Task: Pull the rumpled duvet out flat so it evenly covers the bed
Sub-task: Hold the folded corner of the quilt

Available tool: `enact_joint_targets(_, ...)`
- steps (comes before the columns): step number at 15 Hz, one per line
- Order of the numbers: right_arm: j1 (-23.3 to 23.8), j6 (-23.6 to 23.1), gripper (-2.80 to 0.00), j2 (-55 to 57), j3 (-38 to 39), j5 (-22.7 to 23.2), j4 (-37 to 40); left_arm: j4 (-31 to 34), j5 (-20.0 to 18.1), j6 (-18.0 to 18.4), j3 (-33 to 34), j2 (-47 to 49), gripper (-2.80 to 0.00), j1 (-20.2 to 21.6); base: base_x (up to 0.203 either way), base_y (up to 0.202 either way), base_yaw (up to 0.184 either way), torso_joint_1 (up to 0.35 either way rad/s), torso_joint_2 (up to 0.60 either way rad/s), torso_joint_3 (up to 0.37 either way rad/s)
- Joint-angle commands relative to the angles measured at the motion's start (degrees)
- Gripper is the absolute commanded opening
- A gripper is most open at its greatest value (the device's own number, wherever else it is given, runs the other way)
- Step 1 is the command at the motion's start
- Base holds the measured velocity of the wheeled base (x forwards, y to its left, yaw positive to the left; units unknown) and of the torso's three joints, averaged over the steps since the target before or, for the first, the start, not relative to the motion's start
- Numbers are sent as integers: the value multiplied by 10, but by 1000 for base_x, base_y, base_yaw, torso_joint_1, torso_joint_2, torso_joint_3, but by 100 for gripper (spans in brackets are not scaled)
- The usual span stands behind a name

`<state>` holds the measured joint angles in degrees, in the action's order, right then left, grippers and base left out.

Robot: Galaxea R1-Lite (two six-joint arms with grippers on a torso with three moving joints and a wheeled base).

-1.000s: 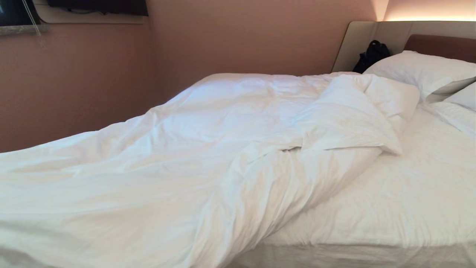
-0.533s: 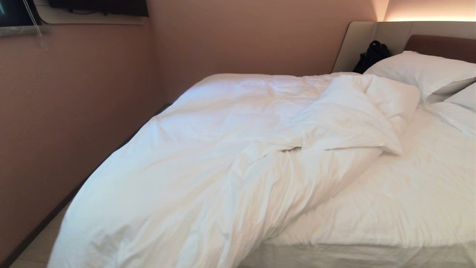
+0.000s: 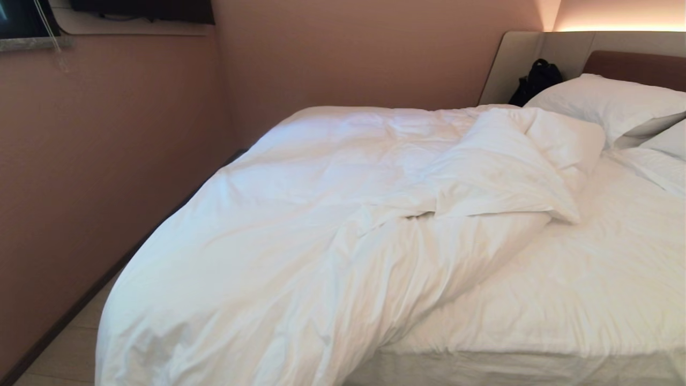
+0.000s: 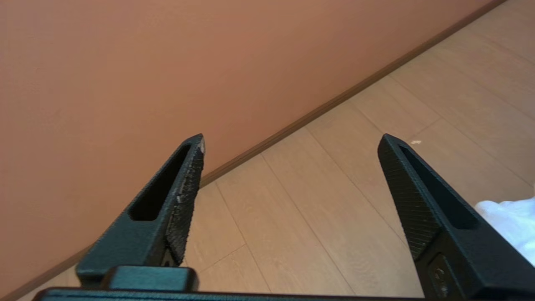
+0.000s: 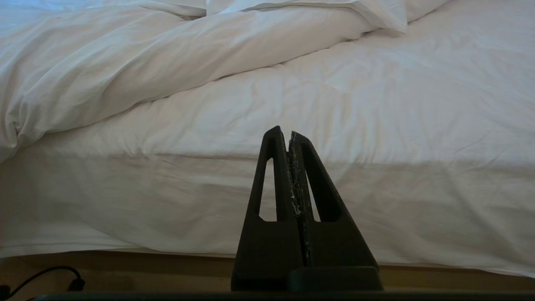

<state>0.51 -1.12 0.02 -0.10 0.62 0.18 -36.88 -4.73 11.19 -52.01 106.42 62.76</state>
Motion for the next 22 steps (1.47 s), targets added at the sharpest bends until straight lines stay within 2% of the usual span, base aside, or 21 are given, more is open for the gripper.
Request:
enact_joint_targets(1, 0, 0, -280, 0, 1, 0, 0, -2, -11, 0, 4, -10, 0, 1, 0, 0, 0, 0, 0, 0)
enact_joint_targets(3, 0, 0, -280, 1, 0, 0, 0, -2, -38, -4, 15, -35, 0, -4, 0, 0, 0, 0, 0, 0)
enact_joint_targets(4, 0, 0, -280, 1, 0, 0, 0, -2, -40, -6, 16, -35, -280, -5, 0, 0, 0, 0, 0, 0)
enact_joint_targets(8, -1, 0, -280, 0, 0, 0, 0, -1, -67, -54, 60, -120, -280, -62, 0, 0, 0, 0, 0, 0)
enact_joint_targets(12, -1, 0, -280, 1, 0, 0, 0, 1, -70, -84, 115, -200, -280, -133, 0, 0, 0, 0, 0, 0)
enact_joint_targets(16, 0, 0, -280, 1, 0, 0, 0, 12, -67, -100, 212, -317, -280, -237, 0, 0, 0, 0, 0, 0)
enact_joint_targets(18, 0, 0, -280, 0, 0, 0, 0, 52, -68, -119, 227, -399, -280, -278, 0, 0, 0, 0, 0, 0)
enact_joint_targets(20, 0, 0, -280, 1, 0, 0, 0, 124, -96, -183, 221, -517, -280, -320, 0, 0, 0, 0, 0, 0)
enact_joint_targets(22, -1, 0, -280, 1, 0, 0, 0, 203, -159, -244, 202, -619, -280, -343, 0, 0, 0, 0, 0, 0)
